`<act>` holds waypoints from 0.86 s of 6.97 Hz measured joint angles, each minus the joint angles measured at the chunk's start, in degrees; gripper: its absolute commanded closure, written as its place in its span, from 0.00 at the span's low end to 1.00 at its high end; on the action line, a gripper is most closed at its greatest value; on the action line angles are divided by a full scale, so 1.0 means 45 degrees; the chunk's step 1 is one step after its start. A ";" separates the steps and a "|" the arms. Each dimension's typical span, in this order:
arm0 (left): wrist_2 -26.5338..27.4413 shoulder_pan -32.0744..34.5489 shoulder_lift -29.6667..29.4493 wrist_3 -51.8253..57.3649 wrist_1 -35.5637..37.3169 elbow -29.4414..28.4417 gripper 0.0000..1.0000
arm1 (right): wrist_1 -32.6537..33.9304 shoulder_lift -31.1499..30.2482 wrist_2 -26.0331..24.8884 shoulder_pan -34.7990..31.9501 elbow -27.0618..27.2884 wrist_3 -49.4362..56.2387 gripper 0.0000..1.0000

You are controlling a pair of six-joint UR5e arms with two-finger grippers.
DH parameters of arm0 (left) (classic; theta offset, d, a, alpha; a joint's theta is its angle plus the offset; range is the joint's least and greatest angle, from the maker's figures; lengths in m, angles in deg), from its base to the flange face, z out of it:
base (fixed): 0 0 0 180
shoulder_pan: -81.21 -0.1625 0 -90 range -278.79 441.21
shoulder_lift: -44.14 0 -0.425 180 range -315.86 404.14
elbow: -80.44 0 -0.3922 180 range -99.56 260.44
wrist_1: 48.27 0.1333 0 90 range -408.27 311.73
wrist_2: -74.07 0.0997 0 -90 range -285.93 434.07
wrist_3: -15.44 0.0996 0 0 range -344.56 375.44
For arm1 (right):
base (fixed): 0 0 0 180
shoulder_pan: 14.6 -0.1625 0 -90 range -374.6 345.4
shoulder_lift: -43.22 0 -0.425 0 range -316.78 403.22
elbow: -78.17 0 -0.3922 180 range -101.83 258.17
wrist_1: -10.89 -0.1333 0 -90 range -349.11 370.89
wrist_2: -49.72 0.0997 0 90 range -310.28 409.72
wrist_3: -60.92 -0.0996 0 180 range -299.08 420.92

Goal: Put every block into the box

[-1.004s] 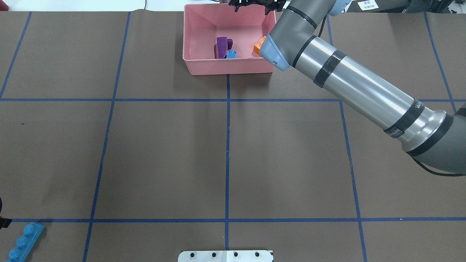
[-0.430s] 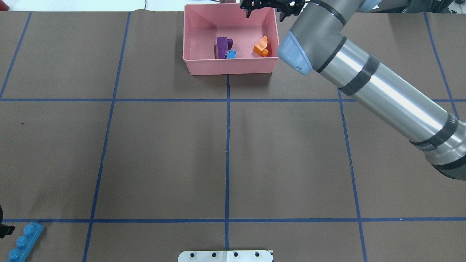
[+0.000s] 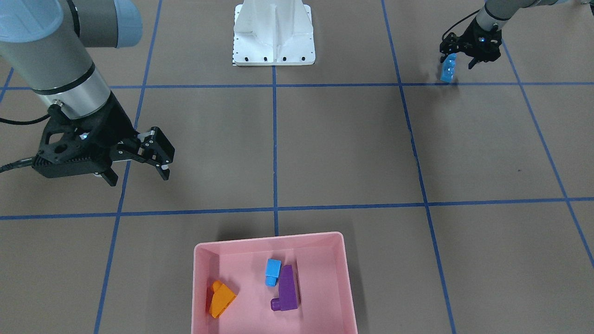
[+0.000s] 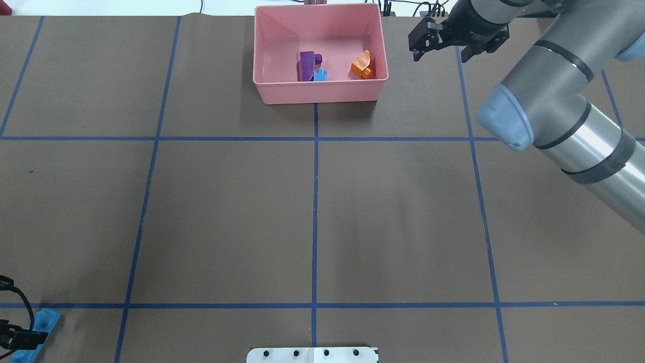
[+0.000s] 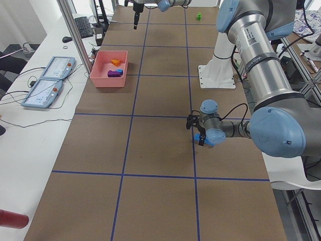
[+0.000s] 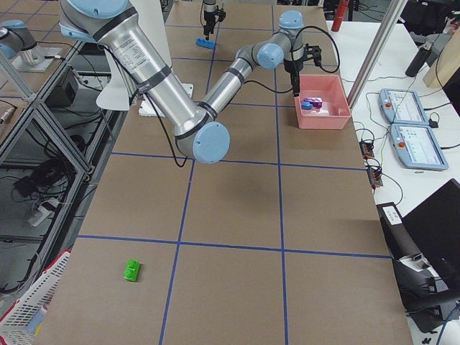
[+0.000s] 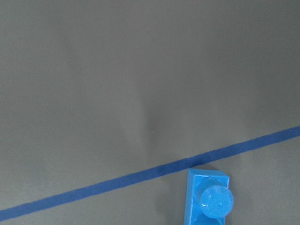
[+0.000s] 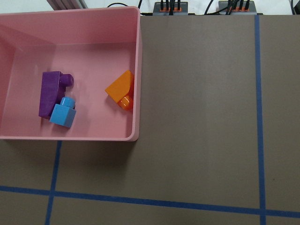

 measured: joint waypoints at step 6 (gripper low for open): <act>0.0184 -0.0352 0.0336 0.0090 -0.0281 0.0531 1.00 | 0.0010 -0.2586 0.0589 -0.1105 0.1157 0.2372 0.00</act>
